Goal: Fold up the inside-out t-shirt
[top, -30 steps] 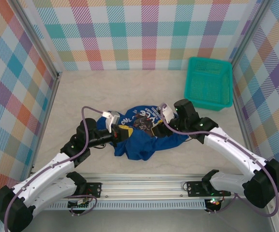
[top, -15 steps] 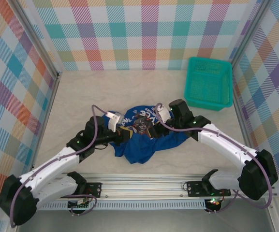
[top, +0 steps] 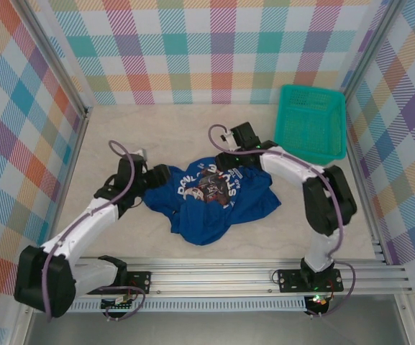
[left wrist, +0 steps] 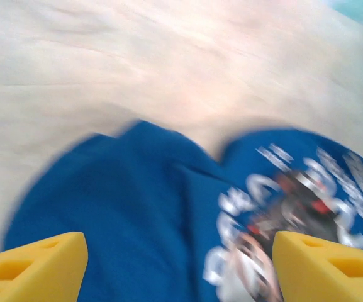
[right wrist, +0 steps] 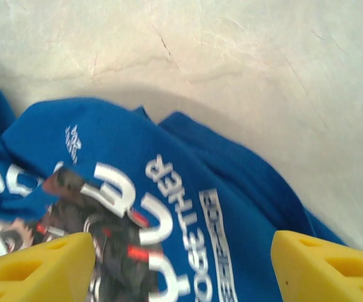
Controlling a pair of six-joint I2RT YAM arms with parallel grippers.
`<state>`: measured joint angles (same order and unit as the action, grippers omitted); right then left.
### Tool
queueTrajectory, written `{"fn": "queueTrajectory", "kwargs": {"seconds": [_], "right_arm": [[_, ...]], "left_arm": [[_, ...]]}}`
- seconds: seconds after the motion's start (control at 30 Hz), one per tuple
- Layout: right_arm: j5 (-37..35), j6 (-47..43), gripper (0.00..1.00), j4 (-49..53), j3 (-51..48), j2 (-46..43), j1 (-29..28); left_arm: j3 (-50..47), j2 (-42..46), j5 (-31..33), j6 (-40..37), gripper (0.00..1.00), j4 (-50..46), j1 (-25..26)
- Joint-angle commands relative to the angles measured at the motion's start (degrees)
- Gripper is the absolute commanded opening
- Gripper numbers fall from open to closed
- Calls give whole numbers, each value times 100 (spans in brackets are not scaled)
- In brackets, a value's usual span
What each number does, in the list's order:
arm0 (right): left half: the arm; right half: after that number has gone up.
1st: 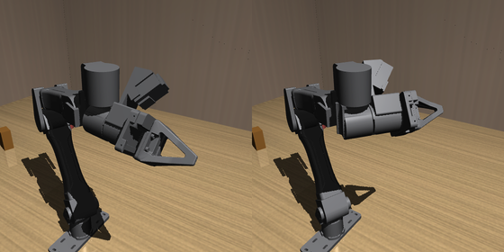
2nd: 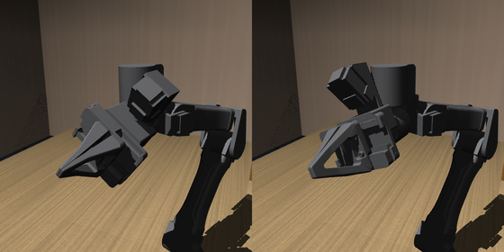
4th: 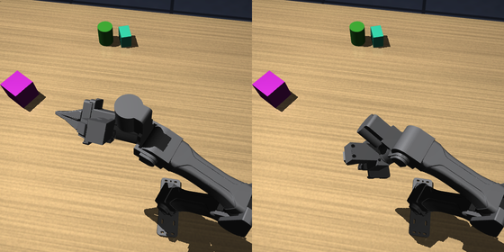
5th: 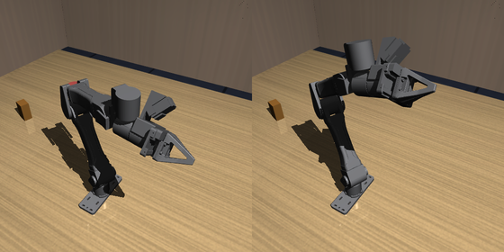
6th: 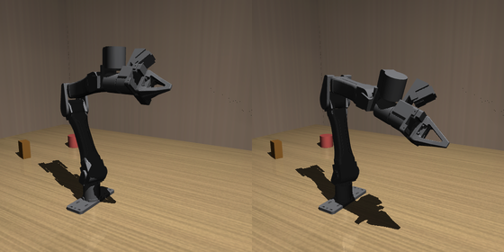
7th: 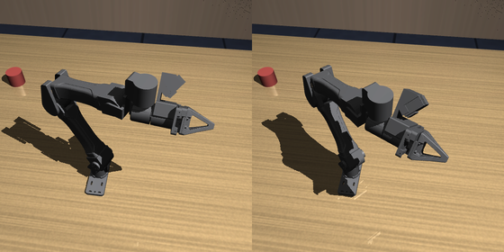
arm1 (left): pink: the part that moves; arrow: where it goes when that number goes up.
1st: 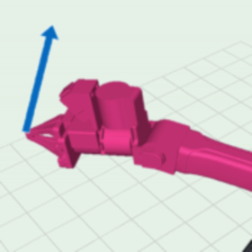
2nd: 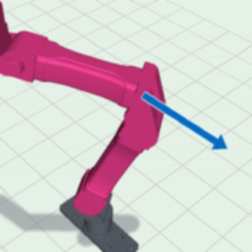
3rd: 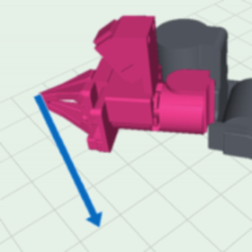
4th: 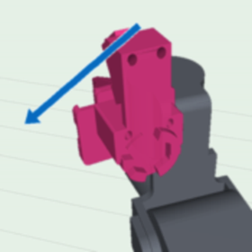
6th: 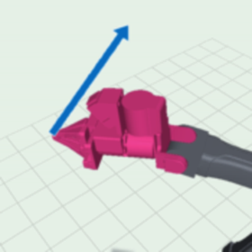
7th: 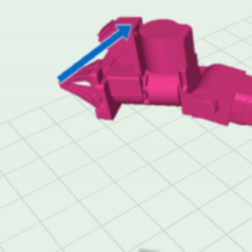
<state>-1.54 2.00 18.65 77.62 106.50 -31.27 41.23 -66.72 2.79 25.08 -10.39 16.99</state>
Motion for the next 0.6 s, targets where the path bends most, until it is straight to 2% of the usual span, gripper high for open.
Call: {"fn": "queueTrajectory", "kwargs": {"seconds": [0.0,0.13,0.2,0.23,0.37,0.47,0.5,0.57], "right_arm": [[85,-653,76,187,665,580,-46],[228,-1020,77,820,1367,1260,-50],[398,-1021,73,961,1458,1419,-47],[403,-997,68,969,1434,1434,-44],[139,-1004,30,1003,1353,1398,1],[-136,-951,5,1036,1243,1144,113],[-237,-926,1,982,1124,967,152],[-387,-865,0,869,884,555,255]], "left_arm": [[144,-603,303,347,79,-76,-445],[219,-1257,-94,383,80,74,-787],[261,-1539,-297,347,80,142,-818],[286,-1654,-370,340,79,164,-820],[339,-2132,-734,314,69,409,-820],[466,-2511,-990,310,49,591,-821],[516,-2608,-1096,313,39,671,-816],[634,-2711,-1252,284,20,868,-816]]}}
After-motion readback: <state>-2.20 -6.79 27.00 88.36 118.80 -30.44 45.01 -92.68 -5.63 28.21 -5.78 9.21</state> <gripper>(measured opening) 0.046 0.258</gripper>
